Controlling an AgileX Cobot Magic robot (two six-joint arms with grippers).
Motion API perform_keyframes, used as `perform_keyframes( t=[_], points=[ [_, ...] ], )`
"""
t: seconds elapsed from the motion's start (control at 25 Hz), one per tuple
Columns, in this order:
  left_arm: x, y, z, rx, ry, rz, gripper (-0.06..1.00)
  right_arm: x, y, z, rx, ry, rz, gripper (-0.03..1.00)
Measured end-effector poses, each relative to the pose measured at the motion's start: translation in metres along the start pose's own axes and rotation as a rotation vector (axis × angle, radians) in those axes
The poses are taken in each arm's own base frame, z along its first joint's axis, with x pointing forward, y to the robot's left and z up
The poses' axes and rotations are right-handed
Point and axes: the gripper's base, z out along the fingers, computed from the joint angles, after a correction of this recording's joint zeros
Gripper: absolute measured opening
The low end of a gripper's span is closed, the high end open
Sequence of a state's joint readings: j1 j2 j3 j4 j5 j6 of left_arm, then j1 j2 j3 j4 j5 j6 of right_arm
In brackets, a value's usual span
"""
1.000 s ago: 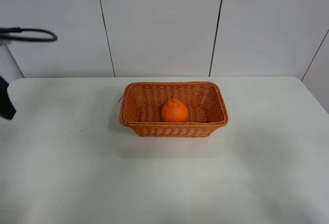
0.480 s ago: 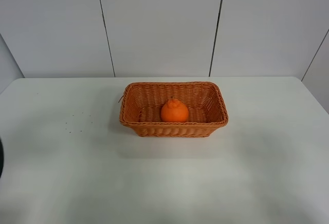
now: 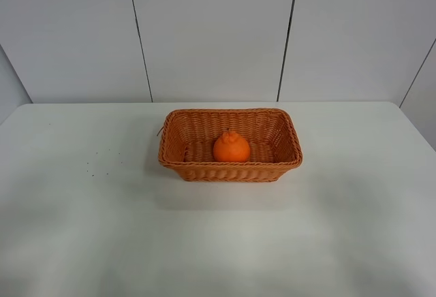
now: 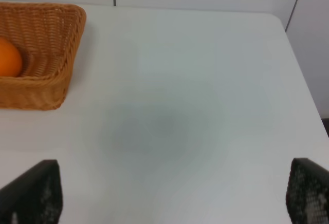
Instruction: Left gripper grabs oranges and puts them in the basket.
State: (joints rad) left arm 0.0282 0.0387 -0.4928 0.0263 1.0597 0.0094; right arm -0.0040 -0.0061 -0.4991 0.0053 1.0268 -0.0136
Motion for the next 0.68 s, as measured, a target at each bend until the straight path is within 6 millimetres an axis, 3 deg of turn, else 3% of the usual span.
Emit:
perform_keyframes(
  t=[0.68],
  points=[
    [0.0040, 0.0001, -0.0050, -0.001, -0.046, -0.017, 0.87, 0.0000, 0.0000, 0.0000, 0.000, 0.000, 0.000, 0.69]
  ],
)
